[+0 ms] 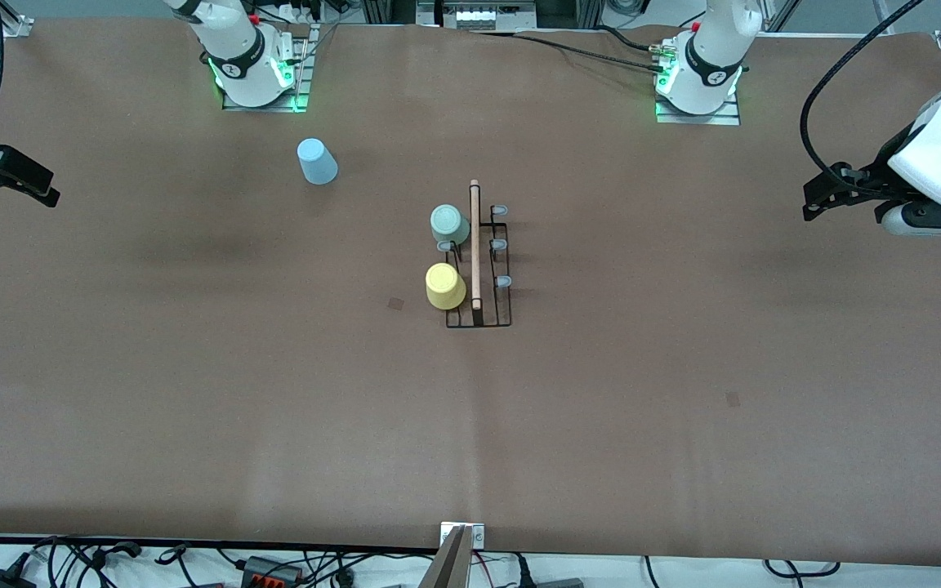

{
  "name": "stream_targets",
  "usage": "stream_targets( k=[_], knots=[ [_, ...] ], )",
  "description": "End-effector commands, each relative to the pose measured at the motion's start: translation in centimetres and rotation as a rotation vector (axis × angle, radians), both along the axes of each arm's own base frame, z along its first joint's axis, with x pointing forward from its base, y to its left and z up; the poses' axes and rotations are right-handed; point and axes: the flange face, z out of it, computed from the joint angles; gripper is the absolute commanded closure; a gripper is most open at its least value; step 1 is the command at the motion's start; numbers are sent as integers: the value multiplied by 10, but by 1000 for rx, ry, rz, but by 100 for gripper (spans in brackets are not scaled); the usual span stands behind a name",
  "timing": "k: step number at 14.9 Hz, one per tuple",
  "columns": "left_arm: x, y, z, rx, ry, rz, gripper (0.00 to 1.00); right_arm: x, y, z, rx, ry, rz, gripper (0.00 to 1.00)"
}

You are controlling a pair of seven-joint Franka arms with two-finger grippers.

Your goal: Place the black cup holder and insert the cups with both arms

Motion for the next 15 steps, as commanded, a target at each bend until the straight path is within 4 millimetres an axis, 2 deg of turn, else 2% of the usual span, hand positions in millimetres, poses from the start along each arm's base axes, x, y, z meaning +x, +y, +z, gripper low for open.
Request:
stream_targets(
  k=[1,3,5,12,15],
  knots=[
    [1,1,6,-16,5,-23,0,4,0,1,10,16,-13,0],
    [1,1,6,-16,5,-23,0,15,-1,-4,15,63,-13,0],
    [1,1,6,-16,5,-25,0,22,0,0,17,63,-10,0],
    [1,1,6,-16,5,-23,0,6,-3,9,14,41,-29,0],
    [1,1,6,-16,5,-22,0,5,-3,8,11,38,-32,0]
  ],
)
